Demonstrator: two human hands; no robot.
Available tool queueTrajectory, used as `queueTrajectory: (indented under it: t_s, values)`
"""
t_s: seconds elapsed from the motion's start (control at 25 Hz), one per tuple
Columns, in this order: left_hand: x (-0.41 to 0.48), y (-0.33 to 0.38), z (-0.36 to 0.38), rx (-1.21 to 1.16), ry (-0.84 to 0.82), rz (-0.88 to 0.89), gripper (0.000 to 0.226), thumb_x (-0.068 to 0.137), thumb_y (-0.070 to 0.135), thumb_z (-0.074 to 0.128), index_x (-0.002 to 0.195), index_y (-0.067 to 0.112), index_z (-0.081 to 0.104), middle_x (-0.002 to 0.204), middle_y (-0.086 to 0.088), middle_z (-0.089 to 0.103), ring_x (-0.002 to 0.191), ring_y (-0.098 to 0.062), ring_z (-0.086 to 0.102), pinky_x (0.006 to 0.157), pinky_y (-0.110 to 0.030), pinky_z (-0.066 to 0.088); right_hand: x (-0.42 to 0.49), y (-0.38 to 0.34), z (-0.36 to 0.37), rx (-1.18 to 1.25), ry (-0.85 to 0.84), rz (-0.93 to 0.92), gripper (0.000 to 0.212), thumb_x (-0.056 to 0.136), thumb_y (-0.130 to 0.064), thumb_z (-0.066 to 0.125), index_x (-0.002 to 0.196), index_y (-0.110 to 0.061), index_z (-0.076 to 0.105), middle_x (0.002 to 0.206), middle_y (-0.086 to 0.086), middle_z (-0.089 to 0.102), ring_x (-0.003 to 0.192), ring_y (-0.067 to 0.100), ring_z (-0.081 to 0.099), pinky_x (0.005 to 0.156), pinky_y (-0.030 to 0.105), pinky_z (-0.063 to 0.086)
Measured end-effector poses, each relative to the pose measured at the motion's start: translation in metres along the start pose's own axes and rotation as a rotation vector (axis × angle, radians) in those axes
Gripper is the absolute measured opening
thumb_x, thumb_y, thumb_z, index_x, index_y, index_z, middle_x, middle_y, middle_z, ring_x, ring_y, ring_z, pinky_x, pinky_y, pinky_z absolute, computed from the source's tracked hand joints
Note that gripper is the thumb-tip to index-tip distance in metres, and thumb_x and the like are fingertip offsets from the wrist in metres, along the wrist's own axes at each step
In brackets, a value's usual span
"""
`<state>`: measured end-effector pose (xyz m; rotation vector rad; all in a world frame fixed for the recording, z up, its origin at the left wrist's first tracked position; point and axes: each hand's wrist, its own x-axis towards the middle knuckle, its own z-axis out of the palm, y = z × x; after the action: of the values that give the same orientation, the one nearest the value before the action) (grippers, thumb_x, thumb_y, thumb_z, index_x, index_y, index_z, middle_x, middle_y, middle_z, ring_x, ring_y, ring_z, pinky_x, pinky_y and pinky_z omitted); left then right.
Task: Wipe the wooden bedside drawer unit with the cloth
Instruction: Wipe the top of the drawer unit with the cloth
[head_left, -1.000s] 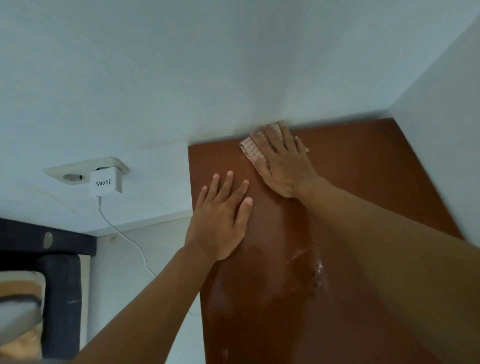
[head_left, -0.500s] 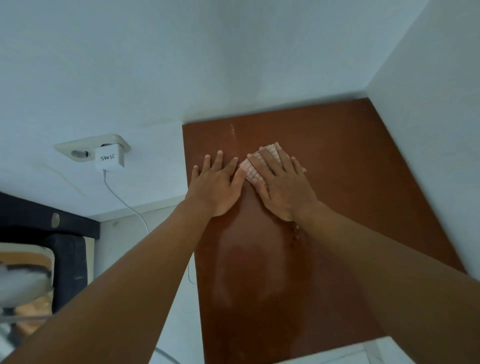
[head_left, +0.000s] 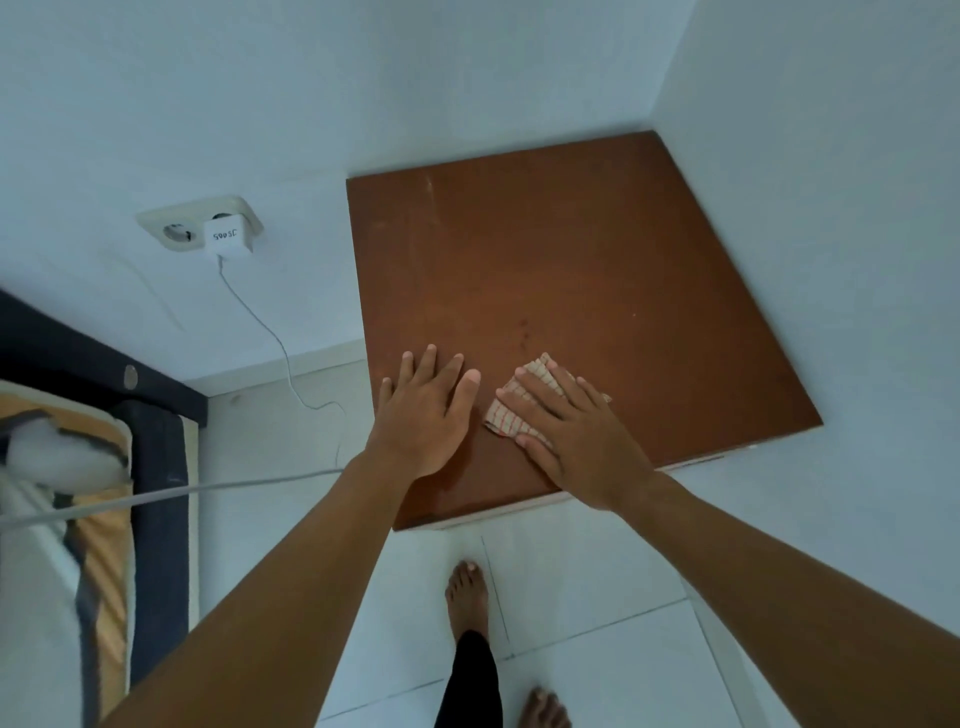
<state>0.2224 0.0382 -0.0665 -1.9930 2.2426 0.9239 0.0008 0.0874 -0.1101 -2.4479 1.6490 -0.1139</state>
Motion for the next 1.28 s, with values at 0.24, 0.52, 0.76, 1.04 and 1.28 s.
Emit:
queueTrajectory:
  t_s: [0.24, 0.52, 0.76, 1.04, 1.28]
  values:
    - [-0.048, 0.002, 0.012, -0.029, 0.021, -0.008, 0.070, 0.099, 0.064, 0.008, 0.159, 0.031, 0.026, 0.170, -0.001, 0.012, 0.157, -0.027, -0.003, 0.125, -0.054, 0.000, -0.096, -0.013, 0.020, 0.176, 0.090, -0.024, 0.057, 0.103, -0.005, 0.054, 0.156, -0.025, 0.044, 0.167, -0.006, 0.034, 0.160, 0.018, 0.017, 0.120, 0.045, 0.041]
    - [-0.063, -0.007, 0.005, -0.023, 0.044, -0.008, 0.063, 0.104, 0.058, 0.014, 0.159, 0.030, 0.026, 0.170, -0.001, 0.012, 0.158, -0.025, -0.003, 0.124, -0.054, 0.002, -0.187, -0.003, 0.023, 0.254, 0.162, 0.138, 0.048, 0.103, -0.012, 0.048, 0.149, -0.024, 0.050, 0.152, -0.002, 0.055, 0.151, 0.000, 0.027, 0.112, 0.039, 0.048]
    - [-0.047, -0.014, -0.032, -0.019, 0.042, -0.037, 0.065, 0.102, 0.060, 0.013, 0.159, 0.032, 0.025, 0.170, 0.000, 0.011, 0.158, -0.023, -0.003, 0.125, -0.055, 0.002, -0.089, -0.017, -0.053, 0.397, 0.341, 0.080, 0.041, 0.109, -0.020, 0.042, 0.149, -0.019, 0.053, 0.152, -0.004, 0.054, 0.144, 0.011, 0.047, 0.119, 0.025, 0.039]
    - [0.051, -0.047, -0.112, 0.004, 0.108, -0.028, 0.066, 0.101, 0.061, 0.013, 0.159, 0.033, 0.027, 0.170, 0.000, 0.013, 0.158, -0.024, -0.001, 0.125, -0.054, 0.004, 0.145, -0.019, -0.091, 0.375, 0.347, 0.018, 0.040, 0.109, -0.023, 0.043, 0.148, -0.022, 0.054, 0.149, 0.000, 0.058, 0.139, 0.023, 0.054, 0.115, 0.040, 0.045]
    - [0.171, -0.081, -0.154, 0.004, 0.092, 0.053, 0.062, 0.104, 0.057, 0.016, 0.159, 0.032, 0.028, 0.170, -0.001, 0.015, 0.158, -0.025, 0.000, 0.125, -0.055, 0.009, 0.321, -0.006, -0.081, 0.390, 0.287, 0.088, 0.038, 0.109, -0.020, 0.043, 0.145, -0.018, 0.055, 0.143, 0.006, 0.061, 0.130, 0.028, 0.057, 0.108, 0.033, 0.041]
